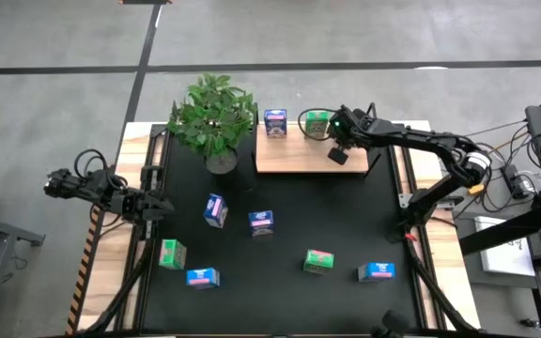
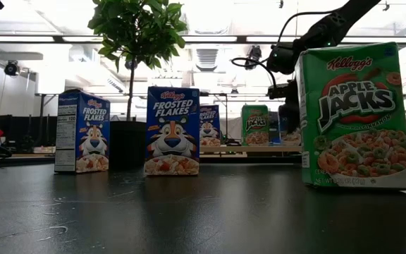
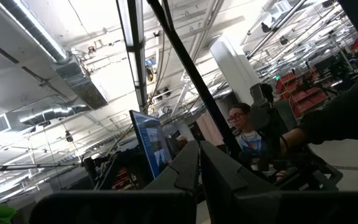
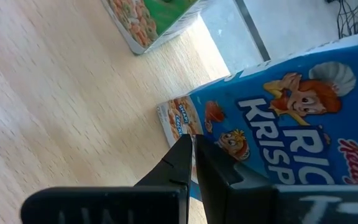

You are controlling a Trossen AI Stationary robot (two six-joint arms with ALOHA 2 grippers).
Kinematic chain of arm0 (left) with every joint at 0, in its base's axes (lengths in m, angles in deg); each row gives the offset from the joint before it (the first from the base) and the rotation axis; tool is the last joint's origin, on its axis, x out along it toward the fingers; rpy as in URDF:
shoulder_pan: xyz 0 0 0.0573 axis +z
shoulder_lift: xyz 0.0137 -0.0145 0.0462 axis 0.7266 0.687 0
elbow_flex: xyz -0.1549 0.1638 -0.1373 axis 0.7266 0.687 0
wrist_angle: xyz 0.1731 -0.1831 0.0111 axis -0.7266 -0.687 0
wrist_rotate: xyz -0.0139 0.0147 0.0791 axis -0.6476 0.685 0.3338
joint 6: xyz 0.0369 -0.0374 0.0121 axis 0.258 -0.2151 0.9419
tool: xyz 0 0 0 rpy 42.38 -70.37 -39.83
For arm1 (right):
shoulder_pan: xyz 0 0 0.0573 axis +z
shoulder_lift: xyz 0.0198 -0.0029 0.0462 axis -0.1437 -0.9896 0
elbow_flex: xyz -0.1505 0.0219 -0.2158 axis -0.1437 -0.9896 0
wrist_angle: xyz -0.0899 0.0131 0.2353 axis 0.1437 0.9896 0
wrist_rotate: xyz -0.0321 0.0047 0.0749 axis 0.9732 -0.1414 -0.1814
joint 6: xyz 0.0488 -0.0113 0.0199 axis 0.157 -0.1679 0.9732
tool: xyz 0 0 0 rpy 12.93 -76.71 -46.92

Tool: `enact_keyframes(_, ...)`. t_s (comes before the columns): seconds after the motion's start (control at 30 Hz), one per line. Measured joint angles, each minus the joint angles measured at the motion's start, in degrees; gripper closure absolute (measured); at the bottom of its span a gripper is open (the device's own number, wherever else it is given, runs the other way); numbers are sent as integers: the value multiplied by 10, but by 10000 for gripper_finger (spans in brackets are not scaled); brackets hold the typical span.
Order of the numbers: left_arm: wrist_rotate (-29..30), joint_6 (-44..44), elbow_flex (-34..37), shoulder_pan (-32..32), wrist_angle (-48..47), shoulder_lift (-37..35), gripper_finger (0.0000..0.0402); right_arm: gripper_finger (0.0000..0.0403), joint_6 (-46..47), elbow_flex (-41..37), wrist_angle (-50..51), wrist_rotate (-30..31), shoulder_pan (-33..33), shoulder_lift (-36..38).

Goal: Stack cereal on shelf
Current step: Put the top right light blue cereal box on the shelf

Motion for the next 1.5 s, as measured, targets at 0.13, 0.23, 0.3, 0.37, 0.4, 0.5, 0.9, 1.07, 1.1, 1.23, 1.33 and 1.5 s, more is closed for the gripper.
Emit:
enact_keyframes(0.13,0,0,0,0,0,0,402,391,-1,0,10,4,-3,0)
enact_keyframes(0.23,0,0,0,0,0,0,402,391,-4,-1,14,15,-5,0)
enact_keyframes(0.3,0,0,0,0,0,0,402,391,-4,-1,14,15,-8,0)
enact_keyframes(0.37,0,0,0,0,0,0,402,391,-4,-1,13,15,-10,0)
enact_keyframes(0.4,0,0,0,0,0,0,402,391,-4,-1,13,15,-11,0)
enact_keyframes(0.5,0,0,0,0,0,0,402,391,-4,-1,13,15,-11,0)
enact_keyframes(0.9,0,0,0,0,0,0,402,391,-5,-1,8,14,-17,0)
enact_keyframes(1.07,0,0,0,0,0,0,402,391,-5,-1,7,14,-17,0)
enact_keyframes(1.1,0,0,0,0,0,0,402,391,-5,-1,7,14,-17,0)
enact_keyframes(1.23,0,0,0,0,0,0,402,390,-5,-1,2,14,-17,0)
enact_keyframes(1.33,0,0,0,0,0,0,402,390,-8,-1,-1,14,-17,0)
enact_keyframes(1.5,0,0,0,0,0,0,402,390,-4,6,39,15,-14,9)
